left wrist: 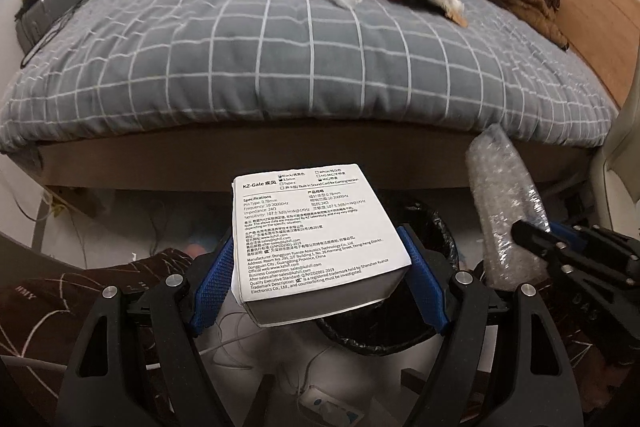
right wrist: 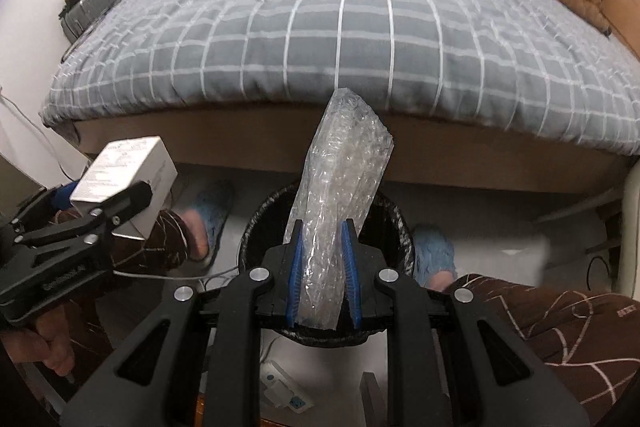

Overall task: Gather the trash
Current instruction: 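Carry both items over the black bin and open the right tool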

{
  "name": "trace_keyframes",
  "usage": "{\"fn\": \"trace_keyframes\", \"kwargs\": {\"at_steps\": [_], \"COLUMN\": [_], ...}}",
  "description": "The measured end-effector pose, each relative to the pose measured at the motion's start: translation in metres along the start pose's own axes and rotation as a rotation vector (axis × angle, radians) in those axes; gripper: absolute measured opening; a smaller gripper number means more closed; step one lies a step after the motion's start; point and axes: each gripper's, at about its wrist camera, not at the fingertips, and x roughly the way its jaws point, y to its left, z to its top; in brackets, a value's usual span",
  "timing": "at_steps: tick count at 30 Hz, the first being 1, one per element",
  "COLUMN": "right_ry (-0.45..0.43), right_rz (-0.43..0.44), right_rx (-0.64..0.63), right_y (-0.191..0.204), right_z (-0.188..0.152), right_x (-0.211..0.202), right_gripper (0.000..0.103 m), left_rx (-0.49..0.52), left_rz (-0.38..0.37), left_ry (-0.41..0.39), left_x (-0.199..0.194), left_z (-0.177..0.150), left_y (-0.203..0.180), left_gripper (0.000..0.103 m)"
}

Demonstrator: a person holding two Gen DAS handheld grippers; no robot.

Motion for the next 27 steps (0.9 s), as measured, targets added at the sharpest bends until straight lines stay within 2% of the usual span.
{"fn": "trace_keyframes", "kwargs": {"at_steps": [3, 15, 27], "right_ry": [0.046, 0.126, 0.214], "right_rz": [-0.006, -0.007, 0.007], "right_rx": [0.002, -0.028, -0.048], "right_y": [-0.002, 0.007, 0.012], "right_z": [-0.003, 0.006, 0.005], "right_x": [0.023, 0.083, 0.127], "right_gripper": [0.018, 0.018, 0.02], "left_rx": [0.001, 0.007, 0.013], "left_rz": [0.005, 0.019, 0.011], "left_ry": [0.023, 0.117, 0.168], "left_x": [0.017, 0.079, 0.106], "left_z": [-0.001, 0.008, 0.012], "left_y": [0.001, 0.011, 0.011], "left_gripper": [0.076, 0.076, 0.076]}}
